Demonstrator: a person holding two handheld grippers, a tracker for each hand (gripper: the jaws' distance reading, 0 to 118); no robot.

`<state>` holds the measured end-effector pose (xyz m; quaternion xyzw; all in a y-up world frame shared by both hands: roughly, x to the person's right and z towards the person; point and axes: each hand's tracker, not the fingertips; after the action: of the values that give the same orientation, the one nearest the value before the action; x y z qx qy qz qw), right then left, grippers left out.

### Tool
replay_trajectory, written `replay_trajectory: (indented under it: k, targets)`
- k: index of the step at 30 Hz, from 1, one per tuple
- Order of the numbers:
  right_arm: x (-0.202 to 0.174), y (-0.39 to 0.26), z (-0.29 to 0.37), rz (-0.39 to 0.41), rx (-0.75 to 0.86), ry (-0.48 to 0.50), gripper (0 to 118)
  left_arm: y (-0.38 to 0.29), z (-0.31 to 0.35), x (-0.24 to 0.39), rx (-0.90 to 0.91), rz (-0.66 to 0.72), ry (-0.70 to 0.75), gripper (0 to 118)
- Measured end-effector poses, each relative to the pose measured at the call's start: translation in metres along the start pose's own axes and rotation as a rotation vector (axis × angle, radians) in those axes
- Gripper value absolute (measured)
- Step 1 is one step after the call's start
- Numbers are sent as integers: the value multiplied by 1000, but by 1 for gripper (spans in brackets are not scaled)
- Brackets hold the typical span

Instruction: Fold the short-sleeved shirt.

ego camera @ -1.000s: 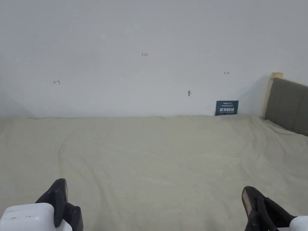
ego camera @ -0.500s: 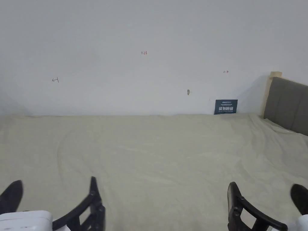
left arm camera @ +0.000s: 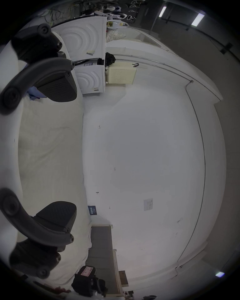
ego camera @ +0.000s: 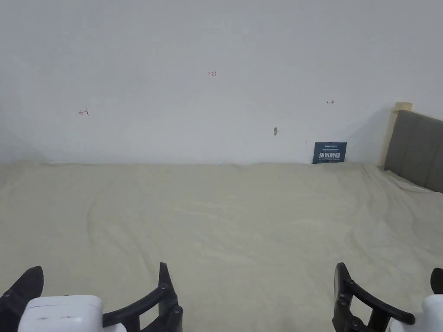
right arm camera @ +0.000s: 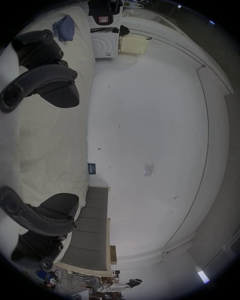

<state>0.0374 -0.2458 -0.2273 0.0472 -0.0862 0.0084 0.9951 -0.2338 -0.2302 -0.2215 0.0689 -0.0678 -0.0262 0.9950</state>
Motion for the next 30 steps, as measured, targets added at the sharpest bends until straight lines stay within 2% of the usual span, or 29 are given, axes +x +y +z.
replay_trajectory:
  k: [3, 5, 12, 14, 16, 19, 22, 25, 30]
  targets:
    - [-6, 0, 1, 16, -4, 15, 107, 0, 4, -5, -27, 122, -104, 118]
    - [-8, 0, 0, 14, -11, 31, 108, 1, 3, -8, -56, 166, -100, 118]
    - [-10, 3, -3, 14, -29, 40, 108, 3, -3, -9, -77, 130, -105, 118]
    - [-10, 3, -4, 7, -31, 36, 107, 5, -6, -7, -103, 160, -88, 118]
    - [-11, 2, -5, 1, -38, 29, 107, 9, -12, -4, -169, 206, 20, 118]
    - [-11, 0, -6, -1, -56, 33, 108, 15, -12, -11, -190, 241, -44, 118]
    - [-12, -1, -7, -2, -75, 33, 108, 16, -13, -9, -151, 206, -22, 118]
    - [-11, -1, -7, -2, -72, 30, 108, 26, -20, -2, -197, 142, 124, 118]
    - [-14, 1, -9, -4, -62, 35, 107, 34, -27, -5, -267, 150, 80, 118]
